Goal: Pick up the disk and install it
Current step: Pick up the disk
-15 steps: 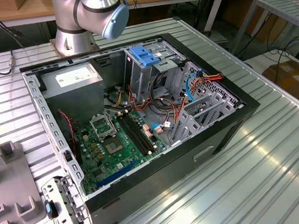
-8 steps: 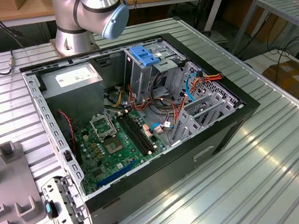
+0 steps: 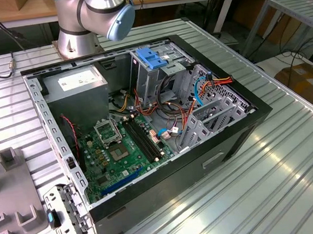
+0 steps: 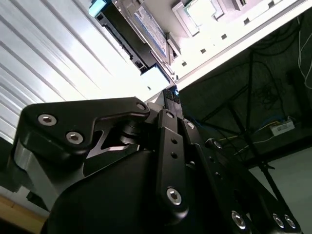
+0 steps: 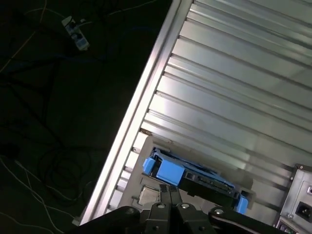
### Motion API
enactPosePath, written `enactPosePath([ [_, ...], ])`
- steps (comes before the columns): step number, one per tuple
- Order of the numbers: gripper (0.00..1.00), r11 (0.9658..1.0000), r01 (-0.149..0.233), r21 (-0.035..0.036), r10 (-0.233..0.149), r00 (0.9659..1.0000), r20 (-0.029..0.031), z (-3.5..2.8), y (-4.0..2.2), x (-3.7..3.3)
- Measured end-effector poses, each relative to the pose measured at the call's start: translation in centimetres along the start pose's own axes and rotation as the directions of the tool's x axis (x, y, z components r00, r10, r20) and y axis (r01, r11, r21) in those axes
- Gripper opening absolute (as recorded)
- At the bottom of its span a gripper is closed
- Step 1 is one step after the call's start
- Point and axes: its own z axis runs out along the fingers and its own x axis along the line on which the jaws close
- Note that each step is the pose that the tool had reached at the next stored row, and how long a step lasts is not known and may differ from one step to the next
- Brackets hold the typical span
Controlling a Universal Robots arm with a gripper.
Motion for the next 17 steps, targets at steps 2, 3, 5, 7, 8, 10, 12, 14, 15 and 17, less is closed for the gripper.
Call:
enactPosePath([
  [2, 0.11, 0.9999, 0.016, 0.0002, -0.016, 0.9999, -0.0007, 0.0, 0.0, 0.0],
  [3, 0.11, 0.9996, 0.026, 0.0004, -0.026, 0.9996, -0.0011, 0.0, 0.0, 0.0],
  [5, 0.11, 0.9978, 0.066, 0.001, -0.066, 0.9978, -0.0027, 0.0, 0.0, 0.0],
  [7, 0.11, 0.9967, 0.081, 0.0012, -0.081, 0.9967, -0.0033, 0.0, 0.0, 0.0],
  [8, 0.11, 0.9957, 0.092, 0.0014, -0.092, 0.9957, -0.0039, 0.0, 0.0, 0.0],
  [10, 0.11, 0.9932, 0.117, 0.0017, -0.117, 0.9932, -0.0048, 0.0, 0.0, 0.0],
  [12, 0.11, 0.9907, 0.136, 0.0019, -0.136, 0.9907, -0.0057, 0.0, 0.0, 0.0],
  [14, 0.11, 0.984, 0.178, 0.0024, -0.178, 0.984, -0.0076, 0.0, 0.0, 0.0],
  [15, 0.11, 0.9823, 0.187, 0.0024, -0.187, 0.9823, -0.0079, 0.0, 0.0, 0.0],
  [17, 0.11, 0.9759, 0.218, 0.0027, -0.218, 0.9759, -0.0093, 0.0, 0.0, 0.0],
])
